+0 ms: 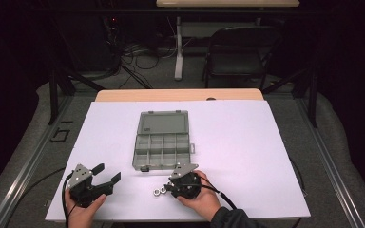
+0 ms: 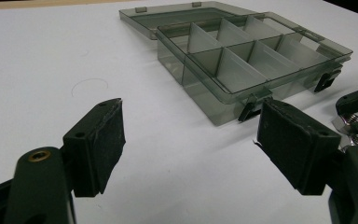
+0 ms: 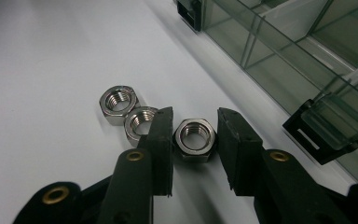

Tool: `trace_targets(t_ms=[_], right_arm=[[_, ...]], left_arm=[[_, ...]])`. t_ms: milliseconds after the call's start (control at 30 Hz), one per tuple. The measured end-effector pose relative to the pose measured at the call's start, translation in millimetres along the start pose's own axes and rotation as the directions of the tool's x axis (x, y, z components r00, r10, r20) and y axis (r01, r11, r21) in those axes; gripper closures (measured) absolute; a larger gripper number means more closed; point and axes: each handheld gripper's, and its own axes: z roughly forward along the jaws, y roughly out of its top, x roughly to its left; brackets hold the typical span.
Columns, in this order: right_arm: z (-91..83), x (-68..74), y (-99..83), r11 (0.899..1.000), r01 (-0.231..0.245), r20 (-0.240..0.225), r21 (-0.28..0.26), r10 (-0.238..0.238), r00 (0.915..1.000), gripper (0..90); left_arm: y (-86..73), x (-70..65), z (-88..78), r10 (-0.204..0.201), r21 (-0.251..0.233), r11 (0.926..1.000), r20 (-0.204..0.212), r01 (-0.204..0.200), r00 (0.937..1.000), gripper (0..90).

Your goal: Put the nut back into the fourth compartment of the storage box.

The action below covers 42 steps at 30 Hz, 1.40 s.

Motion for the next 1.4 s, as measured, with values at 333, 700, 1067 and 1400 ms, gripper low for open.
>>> trace_targets(t_ms=[333, 700, 1067, 1400], right_arm=[[-2.6, 0.0, 0.9, 1.000, 0.015, 0.015, 0.003, -0.015, 0.9998, 67.2], [-11.2, -4.2, 6.7, 1.000, 0.002, -0.003, -0.008, -0.002, 1.0000, 75.3], [8.3, -2.3, 12.5, 1.000, 0.020, 0.006, 0.011, -0.020, 0.9998, 68.6], [6.7, -1.6, 16.7, 0.999, 0.032, -0.001, 0.013, -0.032, 0.9995, 70.4]], left_arm=[[-0.2, 0.1, 0.0, -0.002, 0.001, 1.0000, 0.001, 0.002, 1.0000, 23.3], [-0.1, -0.2, 0.6, -0.001, 0.004, 1.0000, 0.001, 0.001, 1.0000, 23.3], [-0.2, 0.4, 0.4, -0.002, 0.001, 1.0000, 0.003, 0.002, 1.0000, 23.3], [-0.1, 0.3, 0.3, -0.001, 0.001, 1.0000, 0.003, 0.001, 1.0000, 23.3]])
